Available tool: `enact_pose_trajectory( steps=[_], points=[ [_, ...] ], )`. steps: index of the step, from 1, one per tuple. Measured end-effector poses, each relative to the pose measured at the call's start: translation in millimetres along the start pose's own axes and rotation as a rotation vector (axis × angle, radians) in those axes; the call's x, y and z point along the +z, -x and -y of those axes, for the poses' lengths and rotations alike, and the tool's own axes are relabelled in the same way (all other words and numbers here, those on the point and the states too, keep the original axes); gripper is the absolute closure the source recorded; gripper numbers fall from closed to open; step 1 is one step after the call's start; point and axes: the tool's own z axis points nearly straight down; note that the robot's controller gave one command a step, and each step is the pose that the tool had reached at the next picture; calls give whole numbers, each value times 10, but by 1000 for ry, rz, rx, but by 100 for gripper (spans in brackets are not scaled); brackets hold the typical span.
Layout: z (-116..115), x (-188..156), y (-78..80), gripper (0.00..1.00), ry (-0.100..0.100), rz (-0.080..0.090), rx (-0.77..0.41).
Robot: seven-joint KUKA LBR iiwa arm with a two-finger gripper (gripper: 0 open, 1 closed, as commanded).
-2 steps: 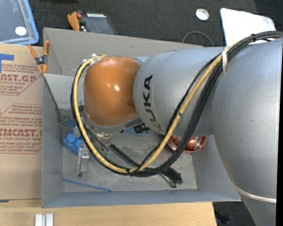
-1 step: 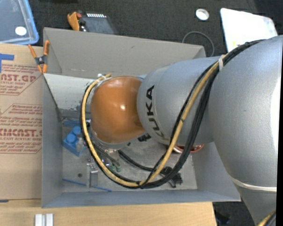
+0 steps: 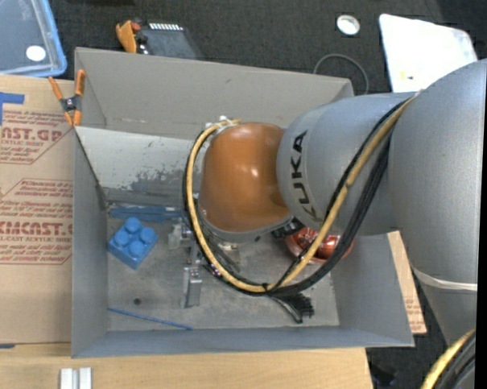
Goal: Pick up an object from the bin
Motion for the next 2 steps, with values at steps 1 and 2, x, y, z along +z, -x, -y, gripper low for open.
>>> enact_pose_trajectory(
  steps=[1,2],
  points=[
    [-61,363,-83,0,-1,2,-125],
    [-57,-151,31,0,0,-3,-48]
  ],
)
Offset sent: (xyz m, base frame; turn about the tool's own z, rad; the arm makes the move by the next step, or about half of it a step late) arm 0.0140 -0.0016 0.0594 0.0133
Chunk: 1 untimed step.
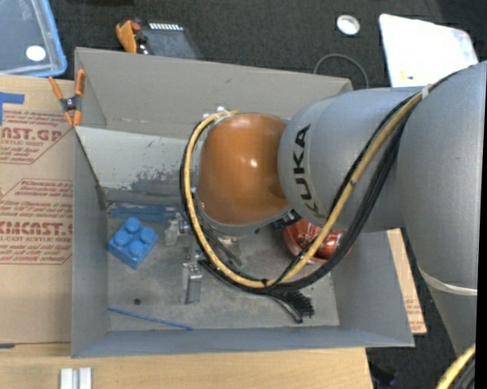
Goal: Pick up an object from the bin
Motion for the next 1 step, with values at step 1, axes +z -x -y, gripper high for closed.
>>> enact_pose_trajectory(
  steps=[1],
  points=[
    [257,248,-22,0,2,7,-151]
  ],
)
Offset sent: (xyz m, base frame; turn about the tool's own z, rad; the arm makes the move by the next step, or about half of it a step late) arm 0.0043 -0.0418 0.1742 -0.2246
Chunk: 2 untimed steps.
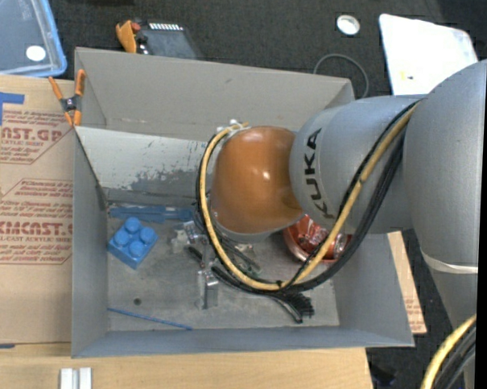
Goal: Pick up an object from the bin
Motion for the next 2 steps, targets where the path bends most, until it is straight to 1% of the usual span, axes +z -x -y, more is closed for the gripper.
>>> enact_pose_trajectory(
  steps=[1,2],
  points=[
    [70,-324,-38,0,1,-10,-180],
    [169,-668,83,0,-1,-1,-125]
  ],
)
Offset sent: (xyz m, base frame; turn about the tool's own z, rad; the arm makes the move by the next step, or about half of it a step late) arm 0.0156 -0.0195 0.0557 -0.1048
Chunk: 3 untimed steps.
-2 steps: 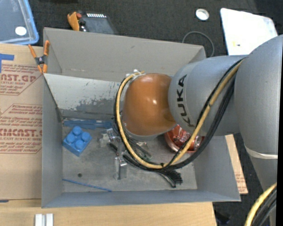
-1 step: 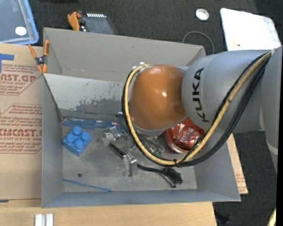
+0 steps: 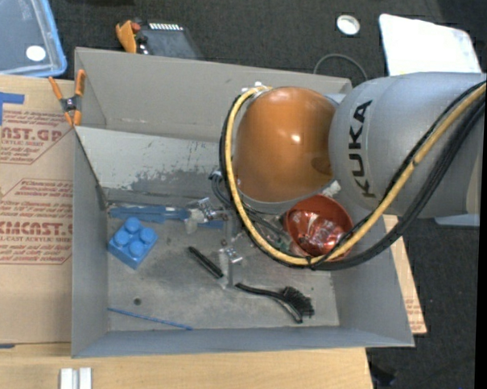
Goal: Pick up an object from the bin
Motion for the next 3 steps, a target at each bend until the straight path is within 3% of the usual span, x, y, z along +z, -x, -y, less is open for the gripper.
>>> enact_pose_trajectory(
  steps=[1,2,3],
  points=[
    [584,419,-217,0,2,1,102],
    [961,530,-382,0,0,-2,124],
    [704,875,-155,0,2,0,122]
  ],
)
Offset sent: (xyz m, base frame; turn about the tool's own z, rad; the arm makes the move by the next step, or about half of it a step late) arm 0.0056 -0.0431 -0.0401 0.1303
